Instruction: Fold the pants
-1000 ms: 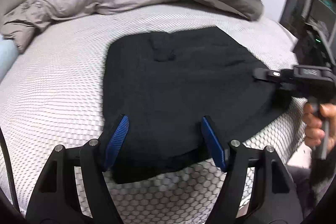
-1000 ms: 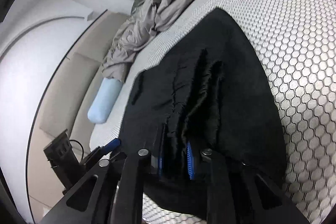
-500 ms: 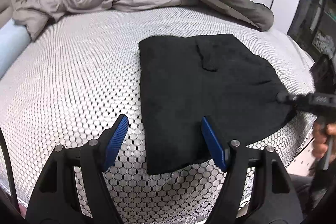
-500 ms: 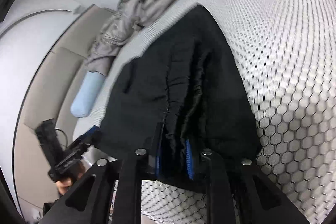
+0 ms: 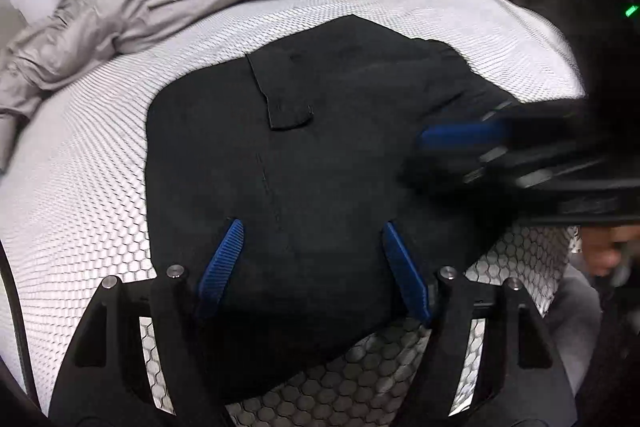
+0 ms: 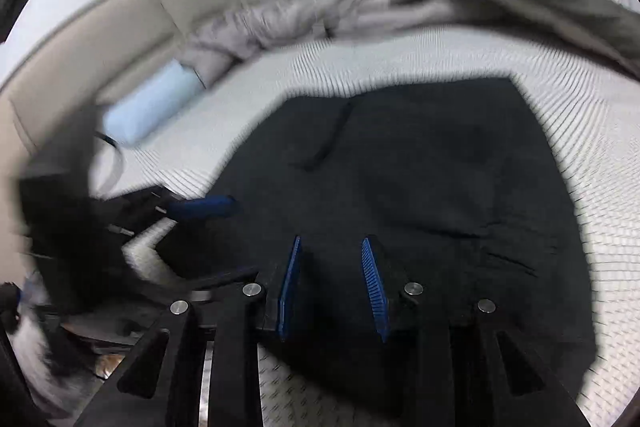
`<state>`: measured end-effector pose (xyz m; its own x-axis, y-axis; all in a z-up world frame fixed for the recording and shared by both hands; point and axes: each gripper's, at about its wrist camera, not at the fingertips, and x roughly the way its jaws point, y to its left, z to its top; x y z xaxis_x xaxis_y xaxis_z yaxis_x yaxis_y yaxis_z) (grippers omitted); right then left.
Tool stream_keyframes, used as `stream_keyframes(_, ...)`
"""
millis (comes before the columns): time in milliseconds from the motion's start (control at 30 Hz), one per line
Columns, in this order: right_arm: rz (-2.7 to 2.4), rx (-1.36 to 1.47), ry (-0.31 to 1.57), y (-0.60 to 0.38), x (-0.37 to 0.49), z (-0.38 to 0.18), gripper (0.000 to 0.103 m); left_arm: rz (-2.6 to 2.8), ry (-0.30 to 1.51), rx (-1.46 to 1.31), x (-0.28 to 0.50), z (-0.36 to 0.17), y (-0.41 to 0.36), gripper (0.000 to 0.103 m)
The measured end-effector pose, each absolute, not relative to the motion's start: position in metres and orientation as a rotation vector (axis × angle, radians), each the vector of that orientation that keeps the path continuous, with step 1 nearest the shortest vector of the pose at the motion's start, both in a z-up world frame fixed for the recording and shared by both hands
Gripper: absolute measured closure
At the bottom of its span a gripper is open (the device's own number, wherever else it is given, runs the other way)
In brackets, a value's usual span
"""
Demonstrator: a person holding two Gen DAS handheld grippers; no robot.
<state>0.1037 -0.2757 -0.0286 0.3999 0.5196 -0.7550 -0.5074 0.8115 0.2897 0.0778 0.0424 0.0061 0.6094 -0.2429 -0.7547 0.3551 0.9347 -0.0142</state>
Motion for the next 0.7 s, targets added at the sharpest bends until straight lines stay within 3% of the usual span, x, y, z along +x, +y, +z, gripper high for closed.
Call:
stream_keyframes(33, 0.648, -0.019, 0.973, -0.275, 0.105, -0.036, 0.078, -0.366, 0.854, 0.139, 0.080, 0.004, 0.046, 0.034)
stream_keyframes(167, 0.516, -0.275, 0.861, -0.294, 0.082, -0.032, 0.080, -0.393, 0.846, 0.145, 0.081, 0.002, 0.054, 0.033)
stream_keyframes(300, 0.513, -0.147, 0.880, -0.328, 0.075, -0.018, 0.081, -0.381, 0.831, 0.150, 0.081, 0.002, 0.056, 0.033)
stream_keyframes(467, 0.540, -0.082, 0.844, -0.298, 0.085, 0.002, 0.074, -0.376, 0.766, 0.097, 0.069, 0.031, 0.062, 0.033)
stream_keyframes(600, 0.620, -0.019, 0.926, -0.256, 0.120, -0.020, 0.073, -0.362, 0.861, 0.082, 0.108, 0.008, 0.070, 0.033)
stream_keyframes(700, 0.564, -0.134, 0.931, -0.255, 0.124, -0.040, 0.080, -0.390, 0.847, 0.041, 0.108, 0.004, 0.084, 0.034)
